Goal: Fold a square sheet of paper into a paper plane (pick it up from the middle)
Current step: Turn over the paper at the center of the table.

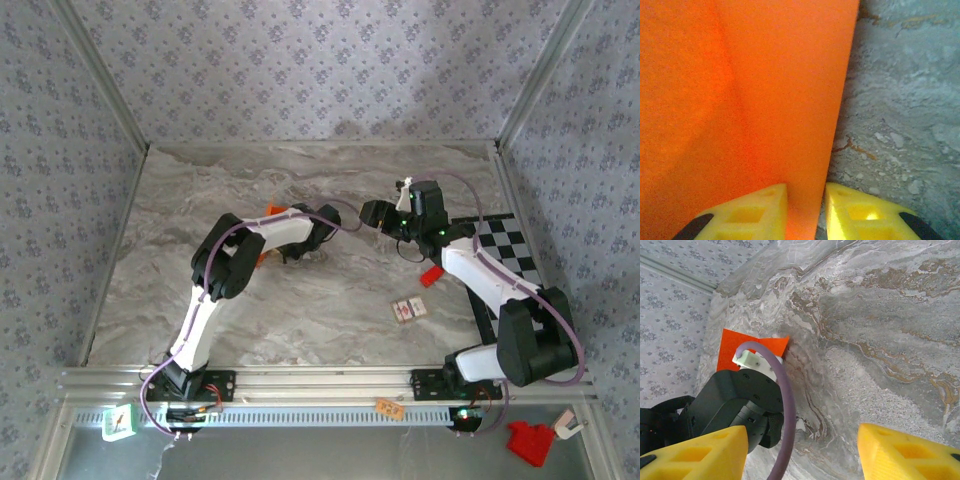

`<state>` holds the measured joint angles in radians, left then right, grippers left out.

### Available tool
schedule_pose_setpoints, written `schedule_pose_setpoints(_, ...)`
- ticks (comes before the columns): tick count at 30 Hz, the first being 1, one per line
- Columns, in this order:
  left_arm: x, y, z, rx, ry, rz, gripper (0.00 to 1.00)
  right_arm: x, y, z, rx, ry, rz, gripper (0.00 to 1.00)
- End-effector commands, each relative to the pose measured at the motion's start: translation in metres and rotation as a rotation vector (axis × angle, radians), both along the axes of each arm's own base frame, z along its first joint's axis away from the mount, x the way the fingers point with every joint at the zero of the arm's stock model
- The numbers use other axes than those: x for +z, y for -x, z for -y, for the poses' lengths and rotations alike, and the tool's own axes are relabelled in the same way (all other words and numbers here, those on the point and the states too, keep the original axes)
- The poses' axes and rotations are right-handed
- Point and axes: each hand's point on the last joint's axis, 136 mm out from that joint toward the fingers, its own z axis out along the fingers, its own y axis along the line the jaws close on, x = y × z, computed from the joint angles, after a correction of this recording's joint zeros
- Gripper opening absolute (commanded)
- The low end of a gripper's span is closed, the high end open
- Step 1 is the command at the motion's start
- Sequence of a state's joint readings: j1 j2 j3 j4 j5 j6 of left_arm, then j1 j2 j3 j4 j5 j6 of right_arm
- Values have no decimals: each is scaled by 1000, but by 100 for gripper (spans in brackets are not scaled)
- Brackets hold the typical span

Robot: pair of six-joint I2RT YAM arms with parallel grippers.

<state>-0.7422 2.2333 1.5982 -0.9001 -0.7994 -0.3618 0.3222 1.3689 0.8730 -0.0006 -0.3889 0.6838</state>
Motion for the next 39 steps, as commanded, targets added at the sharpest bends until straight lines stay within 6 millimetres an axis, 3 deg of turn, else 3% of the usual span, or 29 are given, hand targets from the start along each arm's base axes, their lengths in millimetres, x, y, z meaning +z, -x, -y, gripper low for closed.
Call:
schedule_pose_setpoints(1, 3, 7, 17, 34, 120, -28, 28, -7, 0, 2, -9, -6, -22, 62)
schedule_pose_setpoints(5, 7, 19, 35, 79, 279, -61, 31, -7, 0, 4, -20, -3, -21, 62)
schedule_pose_setpoints(13, 22, 61, 77, 120, 648, -163, 37, -6, -1, 14, -73, 14, -8, 63)
schedule_pose_setpoints(21, 55, 87, 101, 65, 886, -225, 39, -9, -4, 12, -71, 9, -12, 64)
schedule_pose_setpoints(26, 62, 71, 69, 107, 884, -157, 39, -9, -5, 8, -63, 0, -14, 64)
schedule_pose_setpoints(33, 39, 42, 3, 311, 926, -130, 47, -9, -6, 4, -48, -1, -19, 64)
schedule_pose_setpoints(39, 25, 11, -27, 409, 977, -89, 53, -10, -8, -2, -33, -2, -23, 64)
